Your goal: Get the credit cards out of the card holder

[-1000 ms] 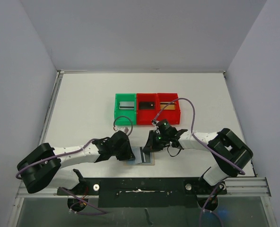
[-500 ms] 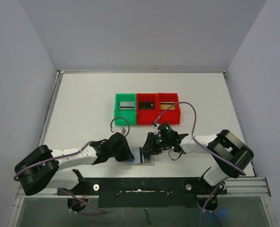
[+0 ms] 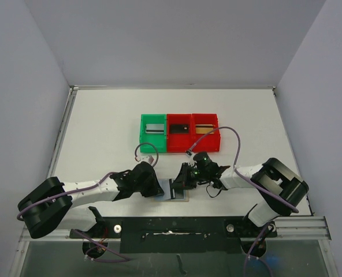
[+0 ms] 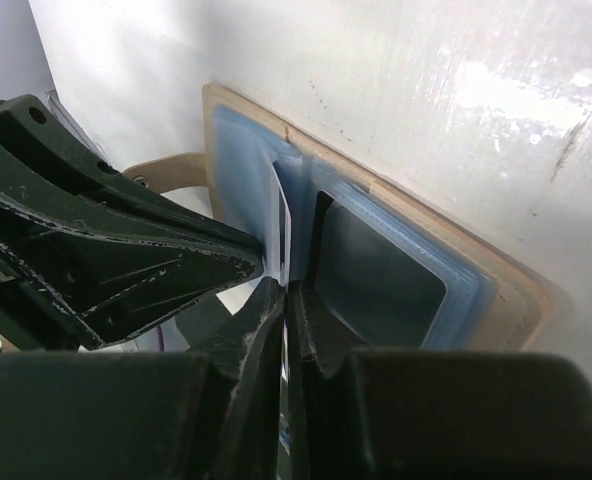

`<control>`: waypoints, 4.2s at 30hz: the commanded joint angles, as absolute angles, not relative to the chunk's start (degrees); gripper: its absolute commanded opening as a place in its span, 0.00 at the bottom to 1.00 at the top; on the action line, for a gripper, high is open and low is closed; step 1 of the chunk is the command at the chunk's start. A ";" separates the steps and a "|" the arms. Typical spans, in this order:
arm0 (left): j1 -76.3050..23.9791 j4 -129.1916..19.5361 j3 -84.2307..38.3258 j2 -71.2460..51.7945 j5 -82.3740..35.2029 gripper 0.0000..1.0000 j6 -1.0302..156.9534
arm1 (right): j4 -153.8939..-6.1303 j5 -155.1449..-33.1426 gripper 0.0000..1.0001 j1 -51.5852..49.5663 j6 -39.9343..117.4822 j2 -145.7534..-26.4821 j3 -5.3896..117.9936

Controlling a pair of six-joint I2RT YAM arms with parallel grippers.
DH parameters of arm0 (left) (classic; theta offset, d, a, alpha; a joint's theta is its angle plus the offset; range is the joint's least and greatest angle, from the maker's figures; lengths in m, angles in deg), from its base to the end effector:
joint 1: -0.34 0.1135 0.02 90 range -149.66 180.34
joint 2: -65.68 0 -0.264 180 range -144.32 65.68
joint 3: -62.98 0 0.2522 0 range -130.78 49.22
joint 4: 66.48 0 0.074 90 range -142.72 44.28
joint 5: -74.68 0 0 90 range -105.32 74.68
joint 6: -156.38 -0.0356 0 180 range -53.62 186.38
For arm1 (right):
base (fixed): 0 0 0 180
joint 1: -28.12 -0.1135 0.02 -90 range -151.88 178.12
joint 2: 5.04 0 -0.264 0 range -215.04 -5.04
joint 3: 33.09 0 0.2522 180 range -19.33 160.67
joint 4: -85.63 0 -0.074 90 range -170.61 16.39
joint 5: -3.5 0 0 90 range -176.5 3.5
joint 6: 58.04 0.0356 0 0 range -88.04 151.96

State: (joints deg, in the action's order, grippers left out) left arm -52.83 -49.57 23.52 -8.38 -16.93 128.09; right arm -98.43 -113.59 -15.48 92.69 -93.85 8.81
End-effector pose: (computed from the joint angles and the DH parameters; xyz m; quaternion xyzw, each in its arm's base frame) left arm 0.1331 -0.1793 0.1384 -0.0657 0.9417 -0.2849 0.1662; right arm 0.1802 0.1940 0.1214 0.0401 0.8951 0.4388 0.0690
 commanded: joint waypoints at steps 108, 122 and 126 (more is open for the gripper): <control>-6.39 -30.80 8.34 15.08 -5.54 0.78 89.06 | -74.00 -69.99 0.08 -19.69 -8.37 -132.17 80.39; -5.90 -30.55 8.23 14.23 -5.66 0.78 89.06 | -72.40 -72.54 0.20 -19.01 -6.20 -131.62 80.07; -5.82 -30.57 8.17 14.24 -5.74 0.78 89.06 | -72.51 -72.94 0.20 -18.80 -4.11 -131.19 80.53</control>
State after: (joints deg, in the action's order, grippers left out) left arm -6.25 -27.32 8.60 14.07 -5.11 89.67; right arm -71.44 -72.15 -19.17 -6.45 -132.50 77.96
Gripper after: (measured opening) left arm 0.770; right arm 0.196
